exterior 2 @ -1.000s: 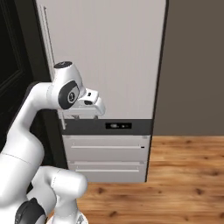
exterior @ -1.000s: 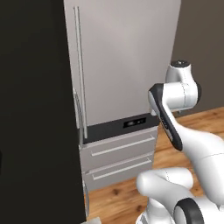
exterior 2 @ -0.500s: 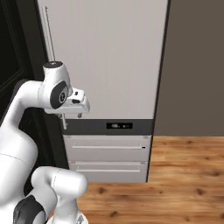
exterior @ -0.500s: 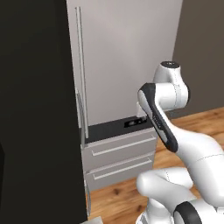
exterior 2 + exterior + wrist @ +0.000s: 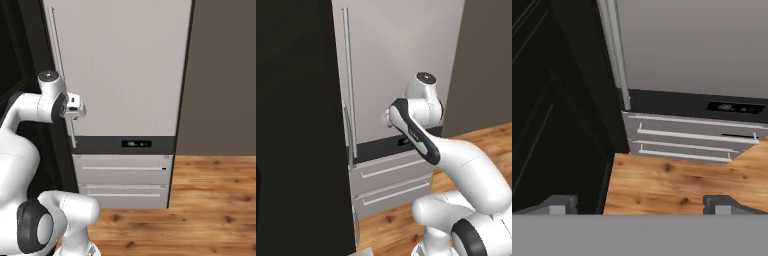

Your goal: Move the hot dog bun to the plate on the dining table and place the condiment next to that plate. Then navigate to the fridge and take the sausage and place it on the plate as well.

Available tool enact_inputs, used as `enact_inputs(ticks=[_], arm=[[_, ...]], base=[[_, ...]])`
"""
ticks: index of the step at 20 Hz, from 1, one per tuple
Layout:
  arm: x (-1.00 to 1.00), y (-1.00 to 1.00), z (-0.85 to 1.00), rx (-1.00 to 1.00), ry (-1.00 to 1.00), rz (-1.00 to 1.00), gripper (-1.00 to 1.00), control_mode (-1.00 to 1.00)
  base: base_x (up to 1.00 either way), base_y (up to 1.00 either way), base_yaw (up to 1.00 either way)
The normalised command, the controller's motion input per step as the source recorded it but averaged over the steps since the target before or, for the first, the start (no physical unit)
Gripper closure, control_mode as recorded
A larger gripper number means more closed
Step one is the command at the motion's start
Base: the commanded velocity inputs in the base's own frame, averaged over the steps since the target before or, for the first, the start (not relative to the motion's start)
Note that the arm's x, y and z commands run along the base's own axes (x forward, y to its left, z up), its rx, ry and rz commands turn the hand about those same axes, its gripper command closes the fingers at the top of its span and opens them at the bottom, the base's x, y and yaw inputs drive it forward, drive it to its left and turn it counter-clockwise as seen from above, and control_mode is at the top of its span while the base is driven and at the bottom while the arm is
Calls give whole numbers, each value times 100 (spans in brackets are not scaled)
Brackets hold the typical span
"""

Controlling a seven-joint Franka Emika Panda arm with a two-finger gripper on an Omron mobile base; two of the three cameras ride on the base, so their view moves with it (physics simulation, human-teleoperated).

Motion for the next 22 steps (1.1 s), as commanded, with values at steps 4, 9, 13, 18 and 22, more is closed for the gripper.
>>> enact_inputs(ticks=[4, 9, 13, 18, 22], arm=[[57, 85, 4, -10, -15, 0, -100, -100], [78, 65, 0, -3, -1, 0, -100, -100], [75, 56, 0, 0, 0, 0, -100, -100], [48, 28, 0, 2, -5, -2, -100, -100], [22, 0, 0, 6, -11, -6, -100, -100]], base=[[0, 0, 0], [0, 0, 0], [0, 0, 0], [0, 0, 0], [0, 0, 0]])
